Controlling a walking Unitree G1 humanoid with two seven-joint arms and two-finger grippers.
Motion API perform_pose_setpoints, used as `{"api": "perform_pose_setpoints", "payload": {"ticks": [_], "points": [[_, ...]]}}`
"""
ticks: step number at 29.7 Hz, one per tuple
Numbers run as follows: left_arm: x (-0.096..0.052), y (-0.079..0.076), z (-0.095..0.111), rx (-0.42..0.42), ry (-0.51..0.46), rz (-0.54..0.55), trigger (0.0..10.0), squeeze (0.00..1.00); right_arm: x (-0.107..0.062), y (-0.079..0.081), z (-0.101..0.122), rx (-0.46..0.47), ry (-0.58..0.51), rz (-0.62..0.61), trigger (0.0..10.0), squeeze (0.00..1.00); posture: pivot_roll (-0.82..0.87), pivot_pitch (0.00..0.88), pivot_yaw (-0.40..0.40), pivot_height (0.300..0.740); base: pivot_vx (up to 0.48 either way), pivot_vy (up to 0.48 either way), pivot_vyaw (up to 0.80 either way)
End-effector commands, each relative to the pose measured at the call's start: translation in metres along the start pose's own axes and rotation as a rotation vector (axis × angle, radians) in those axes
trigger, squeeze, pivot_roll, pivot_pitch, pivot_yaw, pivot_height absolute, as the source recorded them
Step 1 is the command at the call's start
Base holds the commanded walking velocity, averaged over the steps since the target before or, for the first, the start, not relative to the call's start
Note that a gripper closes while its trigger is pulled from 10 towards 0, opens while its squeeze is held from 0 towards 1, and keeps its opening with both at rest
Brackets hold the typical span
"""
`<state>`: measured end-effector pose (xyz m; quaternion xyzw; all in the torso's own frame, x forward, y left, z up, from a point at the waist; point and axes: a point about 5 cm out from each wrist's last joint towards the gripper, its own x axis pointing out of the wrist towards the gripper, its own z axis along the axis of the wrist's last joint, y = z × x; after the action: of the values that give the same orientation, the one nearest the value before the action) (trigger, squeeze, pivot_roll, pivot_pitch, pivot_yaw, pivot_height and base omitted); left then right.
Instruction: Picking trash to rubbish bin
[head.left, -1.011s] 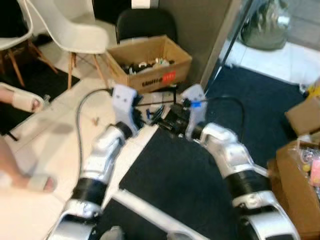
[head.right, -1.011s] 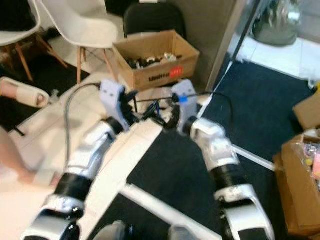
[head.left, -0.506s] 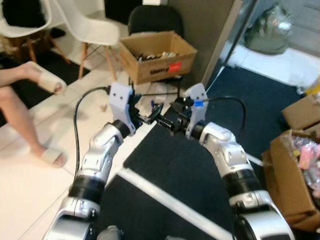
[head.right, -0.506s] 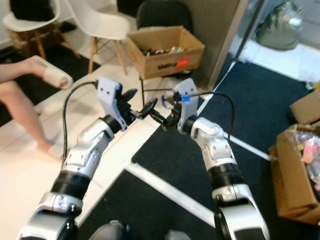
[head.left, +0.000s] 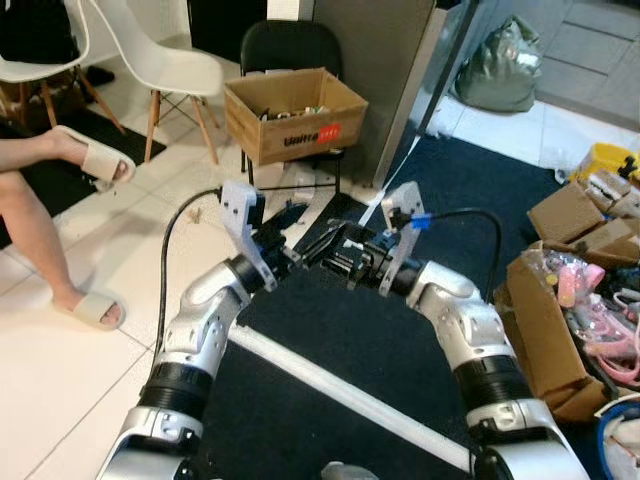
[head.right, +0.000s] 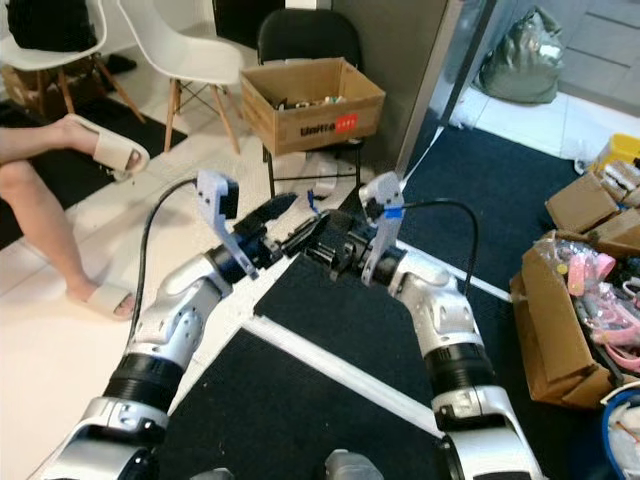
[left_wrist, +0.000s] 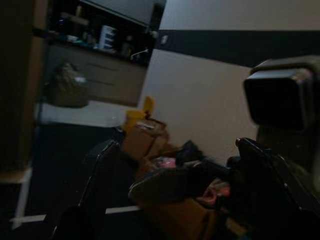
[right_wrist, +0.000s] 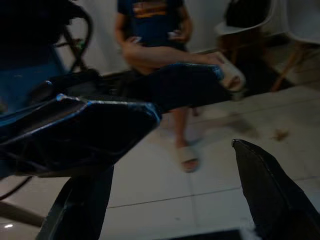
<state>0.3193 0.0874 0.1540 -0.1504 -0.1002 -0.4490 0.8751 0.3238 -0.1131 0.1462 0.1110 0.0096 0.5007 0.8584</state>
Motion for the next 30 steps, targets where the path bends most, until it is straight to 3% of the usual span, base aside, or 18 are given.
{"api": "perform_pose_setpoints", "payload": {"ticks": [1, 5, 7, 13, 22, 24, 26, 30], "points": [[-0.006, -0.001, -0.008, -0.057, 0.002, -0.016, 10.0, 0.0, 0.002, 0.004, 0.012, -0.004, -0.06, 0.059, 10.0, 0.0, -0.04, 0.0, -0.073, 0.74, 0.0, 0.0, 0.0], [-0.011, 0.002, -0.004, -0.134, -0.077, -0.019, 10.0, 0.0, -0.002, 0.003, 0.007, 0.031, -0.05, 0.072, 10.0, 0.0, -0.04, 0.0, -0.071, 0.74, 0.0, 0.0, 0.0], [-0.017, 0.011, -0.002, -0.226, -0.153, 0.031, 10.0, 0.0, -0.006, 0.001, 0.003, 0.043, -0.044, 0.051, 10.0, 0.0, -0.04, 0.0, -0.07, 0.74, 0.0, 0.0, 0.0], [-0.026, 0.015, -0.005, -0.23, -0.163, 0.071, 10.0, 0.0, -0.008, -0.001, 0.005, 0.068, -0.072, 0.03, 10.0, 0.0, -0.04, 0.0, -0.07, 0.74, 0.0, 0.0, 0.0], [-0.027, 0.015, -0.006, -0.232, -0.164, 0.071, 10.0, 0.0, -0.008, -0.003, 0.007, 0.085, -0.092, 0.017, 10.0, 0.0, -0.04, 0.0, -0.073, 0.74, 0.0, 0.0, 0.0], [-0.035, 0.028, 0.0, -0.384, -0.319, 0.18, 10.0, 0.0, -0.015, -0.003, 0.014, 0.211, -0.213, 0.062, 10.0, 0.0, -0.03, 0.0, -0.079, 0.74, 0.0, 0.0, 0.0], [-0.043, 0.038, 0.002, -0.484, -0.422, 0.257, 10.0, 0.0, -0.019, -0.001, 0.016, 0.261, -0.26, 0.114, 10.0, 0.0, -0.03, 0.0, -0.079, 0.74, 0.0, 0.0, 0.0], [-0.047, 0.044, 0.001, -0.515, -0.451, 0.316, 10.0, 0.0, -0.019, 0.0, 0.014, 0.259, -0.244, 0.128, 10.0, 0.0, -0.04, 0.0, -0.081, 0.74, 0.0, 0.0, 0.0]]}}
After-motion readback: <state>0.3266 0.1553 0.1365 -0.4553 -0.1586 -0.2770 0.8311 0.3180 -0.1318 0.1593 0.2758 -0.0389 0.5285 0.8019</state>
